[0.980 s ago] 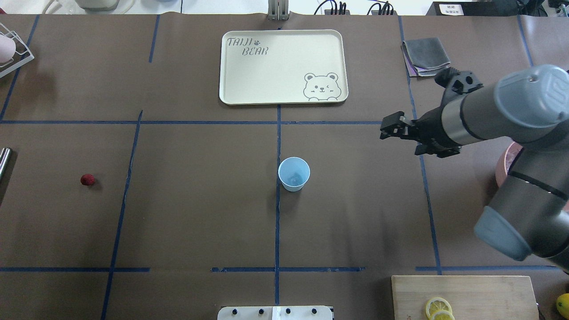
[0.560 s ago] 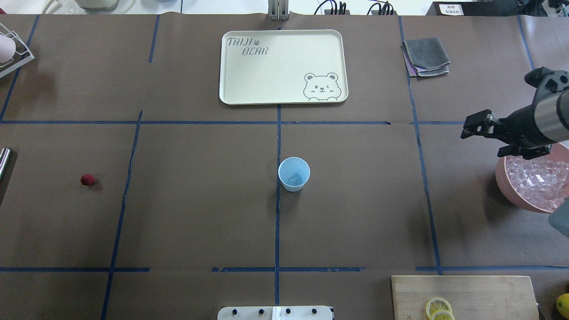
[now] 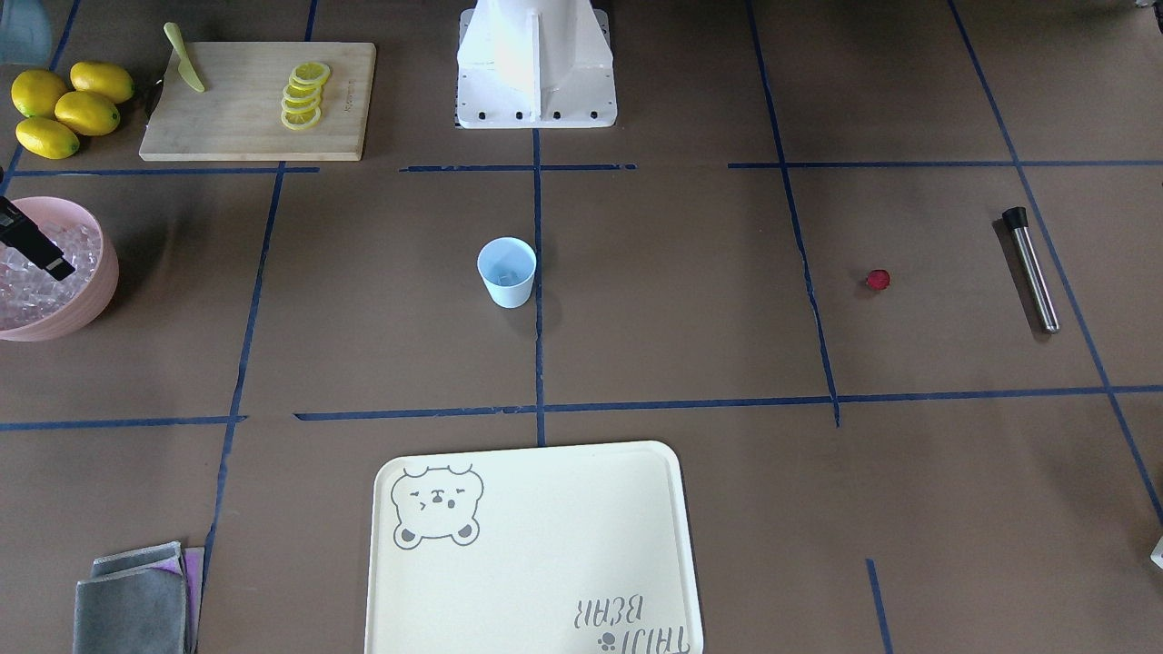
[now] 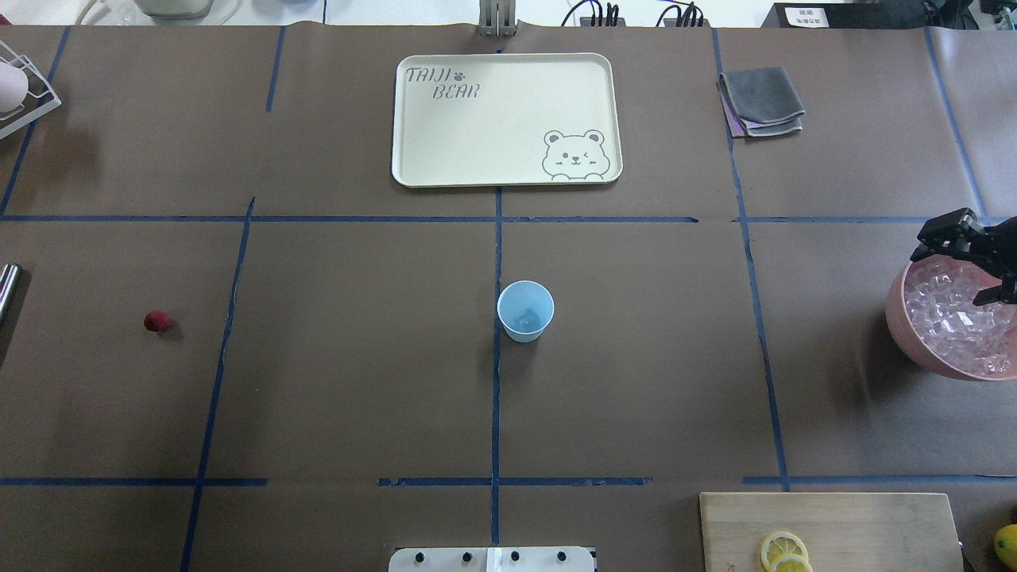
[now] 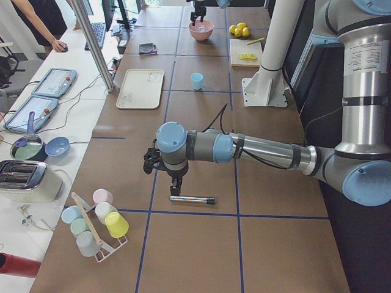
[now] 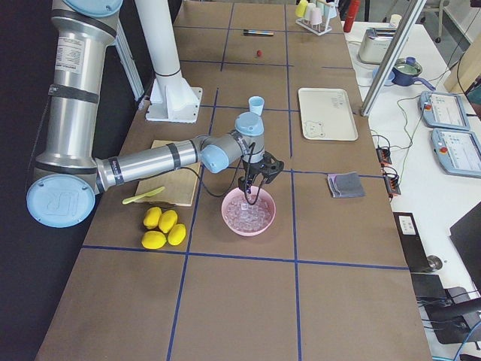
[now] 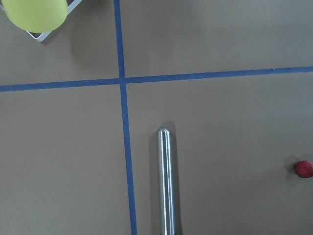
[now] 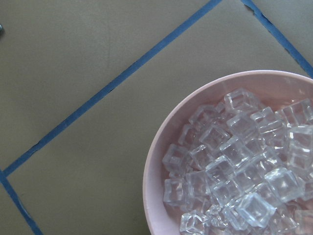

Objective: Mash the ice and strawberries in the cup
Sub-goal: 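Grasp another ice cube from the pink bowl with the right gripper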

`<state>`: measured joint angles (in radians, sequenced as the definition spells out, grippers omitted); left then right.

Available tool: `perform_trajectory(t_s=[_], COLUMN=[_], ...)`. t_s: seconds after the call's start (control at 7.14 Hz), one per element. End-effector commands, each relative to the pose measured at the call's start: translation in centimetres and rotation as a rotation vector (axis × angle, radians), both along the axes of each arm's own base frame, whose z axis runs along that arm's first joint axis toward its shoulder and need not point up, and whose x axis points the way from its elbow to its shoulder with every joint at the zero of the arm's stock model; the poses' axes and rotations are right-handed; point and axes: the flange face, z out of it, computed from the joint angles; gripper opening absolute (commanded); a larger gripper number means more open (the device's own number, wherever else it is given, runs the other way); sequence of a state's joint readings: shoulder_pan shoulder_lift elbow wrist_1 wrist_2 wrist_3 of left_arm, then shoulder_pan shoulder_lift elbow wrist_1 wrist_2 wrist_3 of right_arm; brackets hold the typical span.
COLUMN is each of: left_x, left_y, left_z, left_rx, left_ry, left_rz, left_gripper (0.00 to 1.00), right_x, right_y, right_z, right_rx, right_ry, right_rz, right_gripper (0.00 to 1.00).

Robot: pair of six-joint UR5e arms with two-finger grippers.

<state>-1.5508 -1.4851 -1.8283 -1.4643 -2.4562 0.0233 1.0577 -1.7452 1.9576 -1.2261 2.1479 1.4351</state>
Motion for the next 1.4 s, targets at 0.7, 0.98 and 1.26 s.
perform_trajectory(t_s=[0.7,0.98,1.26], left_x=[0.0,0.0,0.0], left_y=[0.4,0.6,0.6], left_z=[-1.0,-0.7,-0.7], left_rx=[0.018,0.013,0.011], left_ry=[0.0,0.0,0.0], left_rz=[-0.001,0.0,-0.001], left_gripper=[1.0,1.0,1.0], right_x=[-0.7,-1.3,-0.9], right_y=[2.2,2.6,3.0], right_z=[5.5,5.6,6.3], right_rx=[-0.167,-0.199,-0.211], right_ry=[-0.061,-0.059,-0.047], right_rz=[0.067,0.082,0.092], right_gripper=[0.87,0.85,0.79])
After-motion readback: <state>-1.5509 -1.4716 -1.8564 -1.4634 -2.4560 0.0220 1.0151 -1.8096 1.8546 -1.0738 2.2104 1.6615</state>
